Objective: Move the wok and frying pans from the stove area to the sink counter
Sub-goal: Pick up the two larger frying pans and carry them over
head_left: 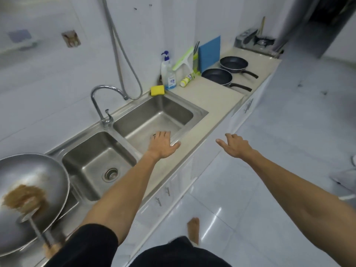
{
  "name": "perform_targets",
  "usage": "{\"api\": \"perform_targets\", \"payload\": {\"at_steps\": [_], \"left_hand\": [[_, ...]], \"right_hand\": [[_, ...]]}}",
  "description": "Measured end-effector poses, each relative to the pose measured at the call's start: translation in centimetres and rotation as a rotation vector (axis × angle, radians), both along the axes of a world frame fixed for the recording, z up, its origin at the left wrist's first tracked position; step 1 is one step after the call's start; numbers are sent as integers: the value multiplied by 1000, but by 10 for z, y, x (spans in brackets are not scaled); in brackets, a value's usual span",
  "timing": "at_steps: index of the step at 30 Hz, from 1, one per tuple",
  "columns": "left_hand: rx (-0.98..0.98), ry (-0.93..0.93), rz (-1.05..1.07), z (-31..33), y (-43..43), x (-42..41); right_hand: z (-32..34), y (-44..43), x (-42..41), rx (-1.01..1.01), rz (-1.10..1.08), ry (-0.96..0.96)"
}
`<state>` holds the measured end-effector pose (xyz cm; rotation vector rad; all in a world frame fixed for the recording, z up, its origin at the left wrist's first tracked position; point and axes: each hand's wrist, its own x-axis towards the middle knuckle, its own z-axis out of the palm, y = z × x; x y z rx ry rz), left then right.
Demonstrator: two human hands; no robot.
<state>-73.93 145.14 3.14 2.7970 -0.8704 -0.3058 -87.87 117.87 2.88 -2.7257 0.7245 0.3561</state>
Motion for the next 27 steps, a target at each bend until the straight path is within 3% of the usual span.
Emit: {"api": "perform_targets", "payload": {"at_steps": [16,27], "left_hand": [[78,24,-281,-18,-339,99],[68,71,-202,-33,-563,126]], "right_hand": [[-14,-300,52,-42,-173,77],[-25,-531,89,-69,-78,178]]}}
